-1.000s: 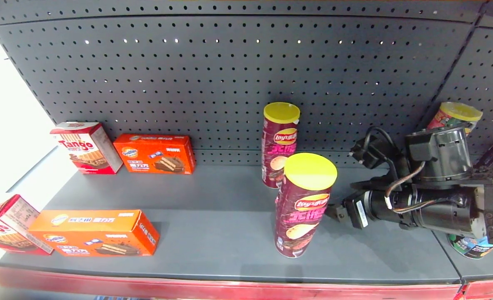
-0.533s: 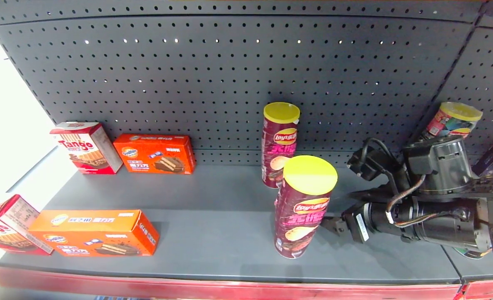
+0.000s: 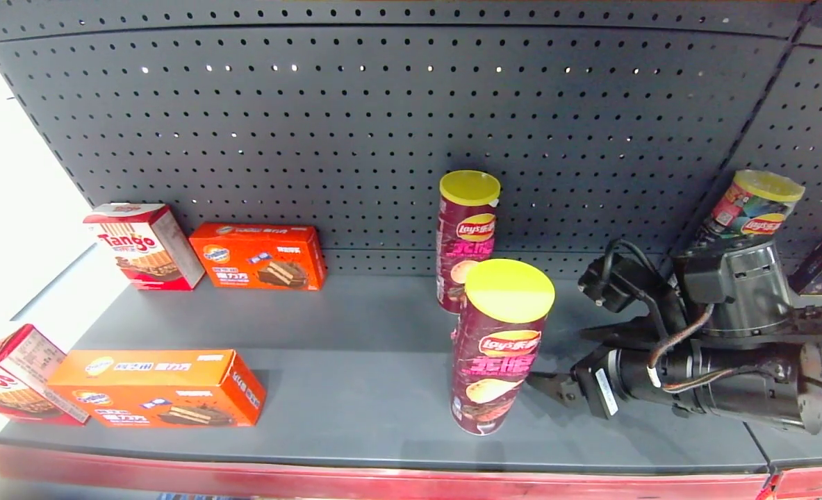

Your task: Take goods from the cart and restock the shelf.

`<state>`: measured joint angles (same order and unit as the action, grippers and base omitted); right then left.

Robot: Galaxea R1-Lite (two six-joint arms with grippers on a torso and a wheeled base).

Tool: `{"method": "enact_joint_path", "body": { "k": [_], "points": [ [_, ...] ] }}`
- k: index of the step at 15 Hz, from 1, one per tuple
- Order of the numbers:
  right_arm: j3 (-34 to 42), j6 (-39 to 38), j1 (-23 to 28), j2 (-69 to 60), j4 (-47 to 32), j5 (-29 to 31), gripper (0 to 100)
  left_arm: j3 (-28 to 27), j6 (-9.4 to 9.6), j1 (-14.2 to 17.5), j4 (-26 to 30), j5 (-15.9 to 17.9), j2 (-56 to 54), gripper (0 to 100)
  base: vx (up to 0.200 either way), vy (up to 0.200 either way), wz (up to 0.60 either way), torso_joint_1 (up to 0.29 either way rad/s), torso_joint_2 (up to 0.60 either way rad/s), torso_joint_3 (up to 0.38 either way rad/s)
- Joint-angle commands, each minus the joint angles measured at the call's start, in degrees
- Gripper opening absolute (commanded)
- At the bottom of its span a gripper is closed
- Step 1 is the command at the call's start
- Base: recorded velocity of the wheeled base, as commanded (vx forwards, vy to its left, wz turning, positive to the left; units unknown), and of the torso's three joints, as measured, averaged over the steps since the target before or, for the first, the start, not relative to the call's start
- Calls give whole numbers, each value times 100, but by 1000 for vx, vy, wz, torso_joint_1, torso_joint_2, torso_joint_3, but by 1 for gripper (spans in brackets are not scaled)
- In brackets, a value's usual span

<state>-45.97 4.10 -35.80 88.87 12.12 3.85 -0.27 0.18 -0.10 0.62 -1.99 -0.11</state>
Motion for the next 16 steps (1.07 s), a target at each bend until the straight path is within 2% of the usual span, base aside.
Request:
{"method": "enact_joint_path", "body": {
  "k": [1,4,16],
  "points": [
    [396,-14,91,-397,1,-16,100,0,-1,1,8,-3,11,100,0,0,0,0,0,0],
    [528,-23,82,-581,45,-34,100,0,8,1,8,5,11,100,0,0,0,0,0,0],
    [-140,-14,-164,95,80,-25,100,0,8,1,8,5,11,100,0,0,0,0,0,0]
  ]
}}
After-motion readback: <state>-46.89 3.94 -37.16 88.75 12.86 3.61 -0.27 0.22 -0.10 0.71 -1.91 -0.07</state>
